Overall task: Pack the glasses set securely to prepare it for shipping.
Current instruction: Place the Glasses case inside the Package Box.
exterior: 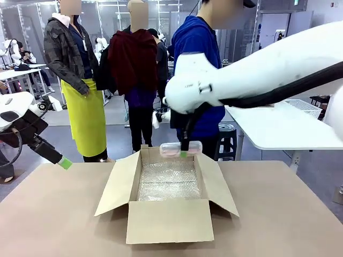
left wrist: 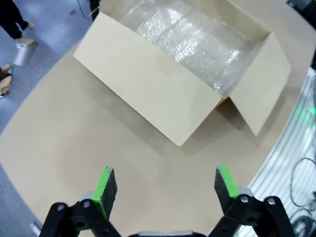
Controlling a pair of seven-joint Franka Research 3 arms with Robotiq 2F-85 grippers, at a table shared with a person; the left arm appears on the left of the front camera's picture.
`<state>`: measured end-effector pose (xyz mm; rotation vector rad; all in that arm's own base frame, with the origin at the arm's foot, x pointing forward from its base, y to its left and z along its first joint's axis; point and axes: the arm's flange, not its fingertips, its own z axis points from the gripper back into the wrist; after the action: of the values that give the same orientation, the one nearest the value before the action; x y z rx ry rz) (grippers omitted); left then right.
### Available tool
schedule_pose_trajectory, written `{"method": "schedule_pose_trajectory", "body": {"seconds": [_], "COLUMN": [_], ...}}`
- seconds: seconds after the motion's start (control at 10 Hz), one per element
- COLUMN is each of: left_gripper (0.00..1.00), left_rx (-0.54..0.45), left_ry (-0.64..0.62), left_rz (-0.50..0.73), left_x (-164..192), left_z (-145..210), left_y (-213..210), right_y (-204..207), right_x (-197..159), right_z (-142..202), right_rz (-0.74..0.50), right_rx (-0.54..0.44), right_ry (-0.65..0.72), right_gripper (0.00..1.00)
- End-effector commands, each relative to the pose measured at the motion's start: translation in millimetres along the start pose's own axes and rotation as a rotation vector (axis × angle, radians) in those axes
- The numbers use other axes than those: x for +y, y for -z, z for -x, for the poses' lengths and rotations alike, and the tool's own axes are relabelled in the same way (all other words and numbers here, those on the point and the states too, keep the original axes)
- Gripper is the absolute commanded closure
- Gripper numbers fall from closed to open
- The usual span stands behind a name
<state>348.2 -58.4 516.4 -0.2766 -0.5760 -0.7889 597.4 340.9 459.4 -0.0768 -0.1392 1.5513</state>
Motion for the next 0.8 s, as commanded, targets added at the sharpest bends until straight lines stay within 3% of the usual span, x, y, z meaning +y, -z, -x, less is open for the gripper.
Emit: {"method": "schedule_pose_trajectory", "body": {"seconds": [0.0,0.3,0.7], "left_gripper": [0.00,0.00,0.00], "left_rx": [-0.012,-0.012,-0.012], "left_ry": [0.001,0.001,0.001], "left_rz": [0.007,0.007,0.007], "left_x": [1.4,1.4,1.4], "left_z": [0.3,0.3,0.3], "left_y": [-1.0,-1.0,-1.0], "right_y": [35.7,94.7,112.6], "right_x": [-26.5,-39.3,-40.9], "right_z": [-23.9,-23.5,-21.2], "right_rz": [0.029,-0.007,-0.057], "right_rx": [0.033,-0.004,-0.035], "right_ry": [0.009,0.000,0.017], "right_gripper": [0.69,0.69,0.69]}}
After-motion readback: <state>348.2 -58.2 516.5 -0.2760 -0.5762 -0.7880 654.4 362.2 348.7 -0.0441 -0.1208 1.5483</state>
